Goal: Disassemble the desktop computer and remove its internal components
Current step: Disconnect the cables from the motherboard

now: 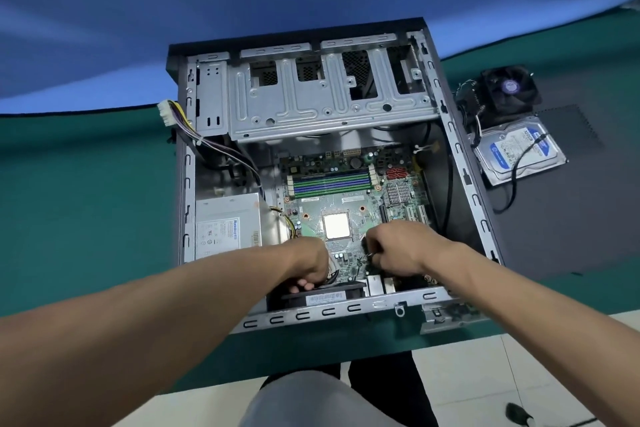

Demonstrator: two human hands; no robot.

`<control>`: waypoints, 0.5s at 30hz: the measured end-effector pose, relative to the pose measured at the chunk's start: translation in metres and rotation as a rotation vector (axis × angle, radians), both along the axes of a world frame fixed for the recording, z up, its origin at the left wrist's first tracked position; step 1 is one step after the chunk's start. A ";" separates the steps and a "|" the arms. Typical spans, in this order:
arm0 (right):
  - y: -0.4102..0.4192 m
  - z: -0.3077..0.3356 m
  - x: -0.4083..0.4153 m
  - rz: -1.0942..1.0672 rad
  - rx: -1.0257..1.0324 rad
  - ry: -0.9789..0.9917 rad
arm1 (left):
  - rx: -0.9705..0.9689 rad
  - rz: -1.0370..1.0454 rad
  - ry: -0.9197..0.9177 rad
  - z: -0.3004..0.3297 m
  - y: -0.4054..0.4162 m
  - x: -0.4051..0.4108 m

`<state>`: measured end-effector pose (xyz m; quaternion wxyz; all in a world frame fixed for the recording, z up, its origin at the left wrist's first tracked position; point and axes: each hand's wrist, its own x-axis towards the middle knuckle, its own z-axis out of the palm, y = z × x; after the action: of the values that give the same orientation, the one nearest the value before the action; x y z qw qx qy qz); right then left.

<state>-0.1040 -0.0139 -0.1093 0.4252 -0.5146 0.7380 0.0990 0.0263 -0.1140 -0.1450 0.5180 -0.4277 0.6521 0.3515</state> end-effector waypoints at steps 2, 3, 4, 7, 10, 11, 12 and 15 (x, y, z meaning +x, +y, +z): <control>-0.001 -0.002 0.000 -0.010 0.008 -0.008 | -0.007 0.006 -0.008 0.003 0.001 -0.002; -0.001 -0.003 0.000 -0.014 0.018 -0.012 | -0.014 0.020 0.001 0.004 0.002 -0.003; -0.002 -0.004 0.000 -0.022 0.031 -0.019 | -0.025 0.039 0.016 0.004 0.002 -0.004; -0.004 -0.006 0.000 -0.037 0.064 -0.039 | -0.045 0.091 0.060 0.003 0.003 -0.004; -0.004 -0.007 0.000 -0.057 0.084 -0.053 | -0.049 0.141 0.117 0.003 0.002 0.000; -0.004 -0.007 0.000 -0.068 0.090 -0.062 | -0.052 0.151 0.143 0.003 0.001 0.002; -0.004 -0.007 -0.001 -0.077 0.090 -0.068 | -0.058 0.152 0.159 0.004 0.000 0.003; -0.003 -0.009 -0.001 -0.080 0.096 -0.071 | -0.059 0.102 0.181 0.012 0.000 0.005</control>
<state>-0.1049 -0.0171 -0.1181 0.4788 -0.4670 0.7368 0.0988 0.0308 -0.1141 -0.1330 0.4255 -0.4419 0.6836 0.3955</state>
